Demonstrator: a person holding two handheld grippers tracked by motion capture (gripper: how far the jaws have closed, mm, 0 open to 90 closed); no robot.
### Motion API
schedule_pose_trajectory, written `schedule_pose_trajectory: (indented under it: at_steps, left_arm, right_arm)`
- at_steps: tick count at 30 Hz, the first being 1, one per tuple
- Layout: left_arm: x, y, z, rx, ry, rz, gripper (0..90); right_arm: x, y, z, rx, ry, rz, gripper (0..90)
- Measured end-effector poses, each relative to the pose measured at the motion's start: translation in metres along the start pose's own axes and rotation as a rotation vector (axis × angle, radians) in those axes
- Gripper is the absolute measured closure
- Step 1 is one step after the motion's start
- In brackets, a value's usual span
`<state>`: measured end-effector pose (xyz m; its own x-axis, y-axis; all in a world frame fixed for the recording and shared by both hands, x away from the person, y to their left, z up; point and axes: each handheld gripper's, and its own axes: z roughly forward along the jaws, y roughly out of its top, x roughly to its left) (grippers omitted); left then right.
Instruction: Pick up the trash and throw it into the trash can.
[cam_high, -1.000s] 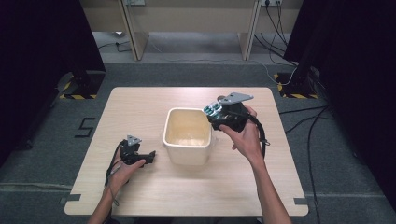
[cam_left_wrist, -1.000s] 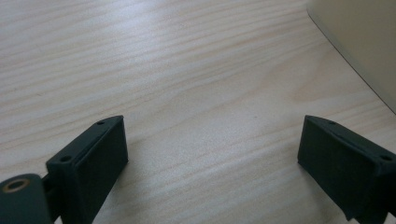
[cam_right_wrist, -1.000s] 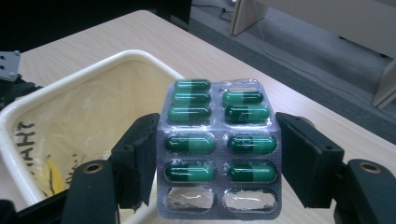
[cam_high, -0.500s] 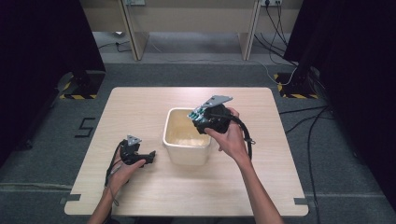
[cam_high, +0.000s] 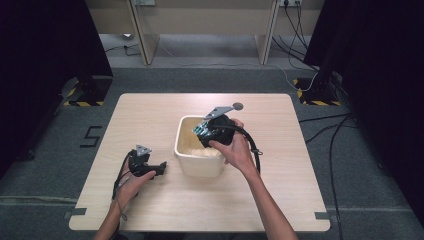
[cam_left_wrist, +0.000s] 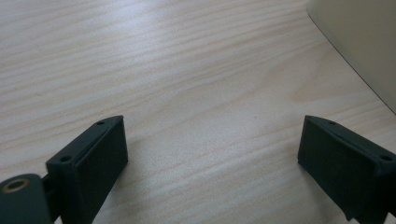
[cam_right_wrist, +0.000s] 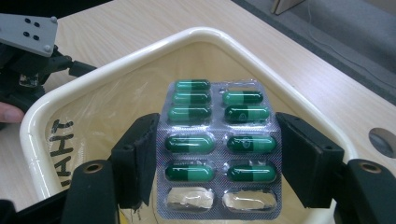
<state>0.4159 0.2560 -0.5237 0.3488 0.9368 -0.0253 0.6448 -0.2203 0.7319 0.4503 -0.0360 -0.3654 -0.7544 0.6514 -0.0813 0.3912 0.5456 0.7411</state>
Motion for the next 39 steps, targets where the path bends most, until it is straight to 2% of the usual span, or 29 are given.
schedule_pose_trajectory:
  at_steps: [10, 14, 17, 20, 27, 33, 39]
  left_arm:
    - [0.000, 0.000, 0.000, 0.000, 0.000, 0.000, 7.6]
    - [0.000, 0.000, 0.000, 0.000, 0.000, 0.000, 7.6]
    - [0.000, 0.000, 0.000, 0.000, 0.000, 0.000, 7.5]
    - [0.000, 0.000, 0.000, 0.000, 0.000, 0.000, 7.5]
    - [0.000, 0.000, 0.000, 0.000, 0.000, 0.000, 7.5]
    - [0.000, 0.000, 0.000, 0.000, 0.000, 0.000, 7.5]
    - [0.000, 0.000, 0.000, 0.000, 0.000, 0.000, 7.5]
  right_arm:
    - [0.006, -0.001, 0.014, 0.040, 0.032, -0.023, 34.1]
    - [0.007, -0.001, 0.017, 0.043, 0.028, -0.036, 34.0]
    - [0.009, -0.001, 0.019, 0.046, 0.023, -0.046, 21.4]
    - [0.009, 0.000, 0.018, 0.040, 0.021, -0.052, 19.4]
    - [0.003, 0.000, 0.005, -0.004, 0.023, -0.030, 22.1]
    - [-0.007, -0.003, -0.011, -0.034, 0.001, -0.012, 22.5]
    - [-0.018, -0.009, -0.027, -0.056, -0.033, 0.026, 22.3]
